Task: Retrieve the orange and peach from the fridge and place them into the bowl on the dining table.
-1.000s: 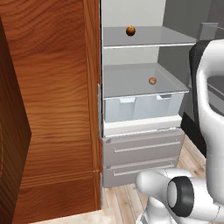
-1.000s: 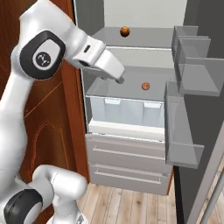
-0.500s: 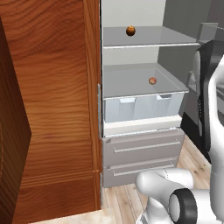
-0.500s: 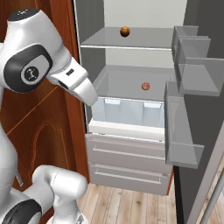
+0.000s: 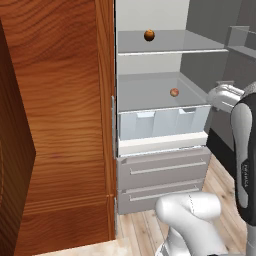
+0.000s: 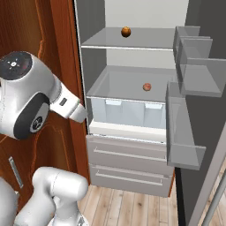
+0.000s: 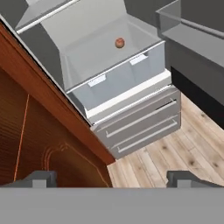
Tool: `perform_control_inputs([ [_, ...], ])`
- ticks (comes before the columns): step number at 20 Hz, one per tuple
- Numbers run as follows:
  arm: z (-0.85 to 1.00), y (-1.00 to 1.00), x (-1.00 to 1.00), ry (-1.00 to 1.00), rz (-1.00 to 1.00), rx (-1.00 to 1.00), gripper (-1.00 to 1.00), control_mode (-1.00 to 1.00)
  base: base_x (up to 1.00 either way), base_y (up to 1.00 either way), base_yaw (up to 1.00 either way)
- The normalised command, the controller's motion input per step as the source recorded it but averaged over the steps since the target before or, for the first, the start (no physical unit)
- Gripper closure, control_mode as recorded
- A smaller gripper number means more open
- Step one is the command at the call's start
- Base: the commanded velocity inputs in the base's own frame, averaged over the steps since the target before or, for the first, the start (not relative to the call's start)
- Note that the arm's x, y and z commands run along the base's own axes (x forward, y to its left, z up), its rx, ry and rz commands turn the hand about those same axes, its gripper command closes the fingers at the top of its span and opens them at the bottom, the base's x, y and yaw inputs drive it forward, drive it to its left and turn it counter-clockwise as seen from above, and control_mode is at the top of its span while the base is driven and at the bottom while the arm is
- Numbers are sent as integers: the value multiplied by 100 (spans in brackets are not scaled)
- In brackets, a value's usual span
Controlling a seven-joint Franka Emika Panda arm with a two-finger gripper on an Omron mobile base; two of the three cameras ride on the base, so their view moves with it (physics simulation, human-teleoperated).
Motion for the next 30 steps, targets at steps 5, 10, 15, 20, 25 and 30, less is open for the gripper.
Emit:
perform_control_inputs([
  [5,-13,25,0,-10,4,-4,-100,-100,0,0,0],
  [10,-1,3,-1,-2,0,-4,-100,-100,0,0,0],
  [15,0,2,-5,0,-8,-5,-100,-100,0,0,0],
  [20,-8,0,-4,-1,-6,-5,-100,-100,0,0,0],
  [25,-12,0,-8,0,-2,-1,-100,-100,0,0,0],
  [30,-1,-14,-17,0,0,0,-100,-100,0,0,0],
])
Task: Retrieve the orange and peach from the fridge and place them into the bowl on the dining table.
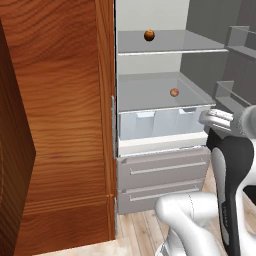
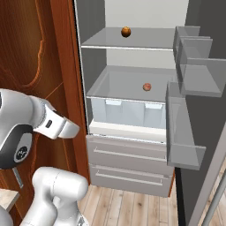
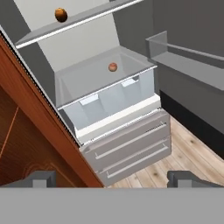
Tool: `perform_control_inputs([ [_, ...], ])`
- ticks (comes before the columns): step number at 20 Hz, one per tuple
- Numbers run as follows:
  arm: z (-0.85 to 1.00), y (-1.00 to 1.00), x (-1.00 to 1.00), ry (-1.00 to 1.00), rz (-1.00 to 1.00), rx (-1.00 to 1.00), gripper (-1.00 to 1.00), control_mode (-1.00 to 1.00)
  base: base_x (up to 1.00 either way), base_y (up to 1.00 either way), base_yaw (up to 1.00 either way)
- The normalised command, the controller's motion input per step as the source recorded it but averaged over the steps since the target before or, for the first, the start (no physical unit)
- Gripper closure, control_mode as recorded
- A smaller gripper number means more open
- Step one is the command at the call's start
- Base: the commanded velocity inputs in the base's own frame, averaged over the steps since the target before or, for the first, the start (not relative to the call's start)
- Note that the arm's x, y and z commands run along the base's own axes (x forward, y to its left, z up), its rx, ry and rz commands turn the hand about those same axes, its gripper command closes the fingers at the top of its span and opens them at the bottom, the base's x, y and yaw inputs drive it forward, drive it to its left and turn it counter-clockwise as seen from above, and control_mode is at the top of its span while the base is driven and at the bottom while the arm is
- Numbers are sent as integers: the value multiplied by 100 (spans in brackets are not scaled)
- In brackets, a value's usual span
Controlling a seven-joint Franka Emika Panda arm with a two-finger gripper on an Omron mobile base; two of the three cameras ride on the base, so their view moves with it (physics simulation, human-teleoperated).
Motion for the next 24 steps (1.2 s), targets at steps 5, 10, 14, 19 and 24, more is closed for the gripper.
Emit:
perform_control_inputs([
  [5,-10,-2,-6,0,0,0,-100,-100,0,0,0],
  [10,0,0,0,0,0,0,-100,100,0,-4,0],
  [14,0,0,0,0,0,0,-100,100,11,-29,0],
  [19,0,0,0,0,0,0,-100,100,3,-61,0],
  [24,0,0,0,0,0,0,-100,100,17,-31,0],
])
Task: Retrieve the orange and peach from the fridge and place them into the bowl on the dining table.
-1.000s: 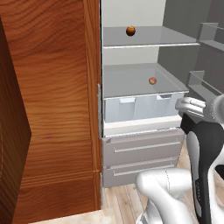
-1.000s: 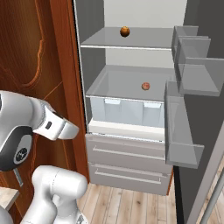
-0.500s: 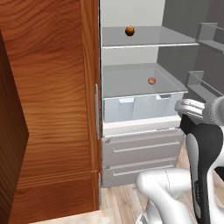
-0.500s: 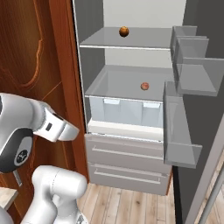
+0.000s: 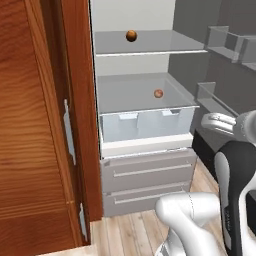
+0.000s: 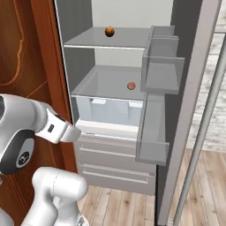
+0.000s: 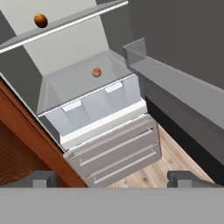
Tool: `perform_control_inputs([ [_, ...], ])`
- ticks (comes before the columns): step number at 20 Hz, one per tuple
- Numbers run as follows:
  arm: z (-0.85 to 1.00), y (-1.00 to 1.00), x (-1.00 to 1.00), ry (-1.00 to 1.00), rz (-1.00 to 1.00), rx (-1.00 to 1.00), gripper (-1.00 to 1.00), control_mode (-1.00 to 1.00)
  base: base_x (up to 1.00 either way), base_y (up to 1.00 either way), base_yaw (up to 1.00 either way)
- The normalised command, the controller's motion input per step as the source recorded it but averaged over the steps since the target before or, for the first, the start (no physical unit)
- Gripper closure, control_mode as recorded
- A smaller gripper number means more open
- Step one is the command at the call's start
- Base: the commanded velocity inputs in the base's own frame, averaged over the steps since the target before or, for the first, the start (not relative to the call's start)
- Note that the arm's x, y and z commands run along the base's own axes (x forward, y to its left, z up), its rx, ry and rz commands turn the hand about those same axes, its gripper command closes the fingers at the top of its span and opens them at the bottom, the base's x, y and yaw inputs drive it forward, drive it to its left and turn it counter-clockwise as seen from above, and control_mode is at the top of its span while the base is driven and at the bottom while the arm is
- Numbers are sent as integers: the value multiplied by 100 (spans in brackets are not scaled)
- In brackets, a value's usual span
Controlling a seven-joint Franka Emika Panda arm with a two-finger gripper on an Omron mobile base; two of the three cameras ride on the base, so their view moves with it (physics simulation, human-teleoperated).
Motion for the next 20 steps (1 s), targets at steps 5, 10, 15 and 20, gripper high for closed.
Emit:
perform_control_inputs([
  [5,0,0,0,0,0,0,-100,100,66,9,0],
  [10,0,0,0,0,0,0,-100,100,97,15,0],
  [15,0,0,0,0,0,0,-100,100,100,0,0],
  [20,0,0,0,0,0,0,-100,100,100,0,0],
])
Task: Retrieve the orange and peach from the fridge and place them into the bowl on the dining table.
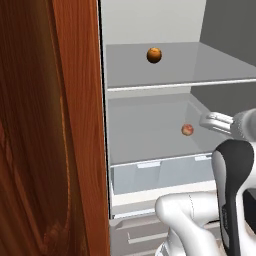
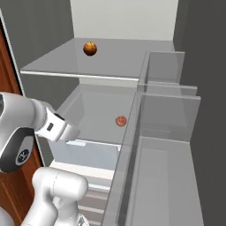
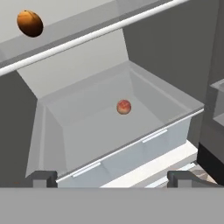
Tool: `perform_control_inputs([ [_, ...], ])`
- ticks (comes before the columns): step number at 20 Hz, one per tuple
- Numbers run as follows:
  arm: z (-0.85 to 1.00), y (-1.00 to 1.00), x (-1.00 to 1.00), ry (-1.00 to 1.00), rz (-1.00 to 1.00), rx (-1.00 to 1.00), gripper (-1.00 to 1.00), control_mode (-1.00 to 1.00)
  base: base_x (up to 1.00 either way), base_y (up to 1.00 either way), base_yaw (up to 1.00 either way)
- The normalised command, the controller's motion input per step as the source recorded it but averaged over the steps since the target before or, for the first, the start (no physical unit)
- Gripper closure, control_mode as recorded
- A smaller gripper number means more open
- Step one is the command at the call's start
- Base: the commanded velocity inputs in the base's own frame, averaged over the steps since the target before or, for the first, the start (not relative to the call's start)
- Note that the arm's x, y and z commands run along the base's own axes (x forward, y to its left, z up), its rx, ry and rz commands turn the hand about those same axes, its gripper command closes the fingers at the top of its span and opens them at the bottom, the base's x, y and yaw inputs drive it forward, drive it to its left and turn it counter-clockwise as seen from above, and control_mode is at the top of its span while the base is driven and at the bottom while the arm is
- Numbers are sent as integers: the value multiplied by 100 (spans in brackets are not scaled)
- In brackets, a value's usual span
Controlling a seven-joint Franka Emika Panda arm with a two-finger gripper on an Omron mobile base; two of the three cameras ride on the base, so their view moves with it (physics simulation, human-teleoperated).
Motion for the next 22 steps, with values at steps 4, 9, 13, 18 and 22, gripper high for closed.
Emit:
perform_control_inputs([
  [4,0,0,0,0,0,0,-100,100,82,0,0],
  [9,0,3,12,1,0,0,-100,-100,42,0,0],
  [13,1,22,57,5,12,0,-100,-100,0,0,0],
  [18,28,10,23,-1,21,-1,-100,-100,0,0,0],
  [22,33,11,22,-7,21,-3,-100,-100,0,0,0],
])
